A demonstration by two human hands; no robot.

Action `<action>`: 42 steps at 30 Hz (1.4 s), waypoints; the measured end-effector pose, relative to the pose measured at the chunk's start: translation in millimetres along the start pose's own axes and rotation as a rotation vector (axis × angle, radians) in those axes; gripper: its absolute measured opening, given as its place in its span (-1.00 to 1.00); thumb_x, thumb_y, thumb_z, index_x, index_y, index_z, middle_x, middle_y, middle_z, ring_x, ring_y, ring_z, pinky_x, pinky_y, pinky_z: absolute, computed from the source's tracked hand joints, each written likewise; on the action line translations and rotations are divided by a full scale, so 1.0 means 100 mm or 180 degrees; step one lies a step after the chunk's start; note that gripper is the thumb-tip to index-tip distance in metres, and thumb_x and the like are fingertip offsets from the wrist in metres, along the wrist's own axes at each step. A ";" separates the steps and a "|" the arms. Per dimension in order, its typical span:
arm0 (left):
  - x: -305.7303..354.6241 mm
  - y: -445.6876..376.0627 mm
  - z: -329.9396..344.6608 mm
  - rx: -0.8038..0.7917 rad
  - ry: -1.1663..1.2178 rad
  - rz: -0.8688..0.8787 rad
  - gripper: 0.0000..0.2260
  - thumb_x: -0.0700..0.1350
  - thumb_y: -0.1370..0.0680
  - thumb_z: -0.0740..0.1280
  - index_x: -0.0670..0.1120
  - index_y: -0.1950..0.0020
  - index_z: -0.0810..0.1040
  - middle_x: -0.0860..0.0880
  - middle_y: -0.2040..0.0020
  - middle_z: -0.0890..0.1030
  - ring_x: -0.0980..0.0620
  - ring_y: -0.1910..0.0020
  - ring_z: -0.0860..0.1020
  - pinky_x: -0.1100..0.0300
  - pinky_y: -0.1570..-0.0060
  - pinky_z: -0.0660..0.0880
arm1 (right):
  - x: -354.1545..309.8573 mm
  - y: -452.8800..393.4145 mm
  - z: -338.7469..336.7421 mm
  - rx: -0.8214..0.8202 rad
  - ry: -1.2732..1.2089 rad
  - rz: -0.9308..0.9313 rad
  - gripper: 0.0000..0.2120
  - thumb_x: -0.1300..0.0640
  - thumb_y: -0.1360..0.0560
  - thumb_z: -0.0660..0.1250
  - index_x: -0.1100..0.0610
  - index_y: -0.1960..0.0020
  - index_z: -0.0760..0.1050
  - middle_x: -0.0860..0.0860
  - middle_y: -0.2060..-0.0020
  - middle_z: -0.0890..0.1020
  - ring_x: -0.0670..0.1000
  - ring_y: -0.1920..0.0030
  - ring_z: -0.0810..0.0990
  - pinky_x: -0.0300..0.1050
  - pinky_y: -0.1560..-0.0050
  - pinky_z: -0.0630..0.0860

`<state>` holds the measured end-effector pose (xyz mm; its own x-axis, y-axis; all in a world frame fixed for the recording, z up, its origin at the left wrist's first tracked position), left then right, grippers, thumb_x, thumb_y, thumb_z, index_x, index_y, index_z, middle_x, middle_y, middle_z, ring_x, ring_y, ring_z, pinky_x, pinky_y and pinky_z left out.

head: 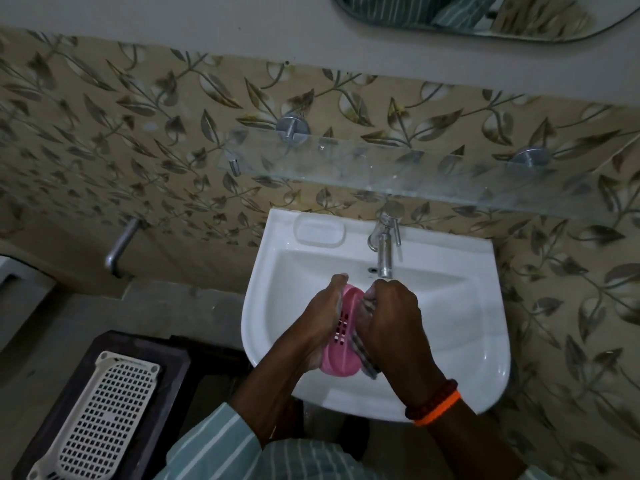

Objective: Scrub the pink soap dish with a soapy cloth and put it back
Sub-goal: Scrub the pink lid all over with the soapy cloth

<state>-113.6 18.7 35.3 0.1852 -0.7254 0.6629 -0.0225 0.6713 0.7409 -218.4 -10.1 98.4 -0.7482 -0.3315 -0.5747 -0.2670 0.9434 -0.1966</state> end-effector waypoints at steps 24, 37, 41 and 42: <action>0.14 0.10 -0.06 0.0668 0.0109 0.1025 -0.70 0.16 -0.71 0.06 0.16 -0.15 0.57 0.04 -0.13 0.63 0.17 -0.06 0.63 0.12 -0.26 0.54 | 0.18 0.20 0.27 -0.0802 -0.0370 0.0711 -0.81 0.12 -0.46 0.47 0.22 0.06 0.56 0.03 0.26 0.64 -0.04 0.29 0.63 -0.43 0.35 0.44; 0.09 -0.08 -0.09 0.0699 -0.0447 0.0810 -0.20 0.51 -0.49 -0.06 -0.01 -0.43 0.49 -0.11 -0.32 0.60 -0.10 -0.29 0.57 -0.13 -0.44 0.41 | 0.16 0.11 0.40 -0.0308 -0.0388 0.0255 -0.86 0.12 -0.43 0.32 0.20 0.19 0.51 0.10 0.30 0.59 0.07 0.31 0.59 0.00 0.28 0.61; -0.05 -0.14 -0.05 0.0532 -0.0308 0.0699 -0.38 0.23 -0.70 -0.01 -0.27 -0.13 0.58 -0.29 -0.03 0.68 -0.21 -0.08 0.66 -0.03 -0.12 0.57 | 0.20 -0.04 0.20 0.0073 -0.0222 0.0177 -0.83 0.19 -0.47 0.37 0.22 0.24 0.45 0.08 0.35 0.52 0.08 0.34 0.52 0.04 0.36 0.52; -0.06 -0.15 -0.05 0.0493 -0.0275 0.0690 -0.41 0.19 -0.71 0.00 -0.28 -0.11 0.58 -0.31 -0.01 0.69 -0.19 -0.04 0.67 -0.01 -0.07 0.57 | 0.19 -0.04 0.18 0.0085 -0.0166 0.0148 -0.84 0.22 -0.45 0.40 0.22 0.24 0.45 0.09 0.34 0.52 0.08 0.35 0.51 0.04 0.37 0.52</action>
<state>-109.5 13.4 19.9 0.0753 -0.5821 0.8096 -0.2037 0.7858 0.5839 -220.5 -19.6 73.8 -0.7265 -0.2872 -0.6242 -0.2159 0.9579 -0.1894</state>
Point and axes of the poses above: each hand's wrist, its own y-axis away from the middle knuckle, its own z-axis out of the palm, x = y × z, the point moved 7 cm from there along -y, towards the middle knuckle
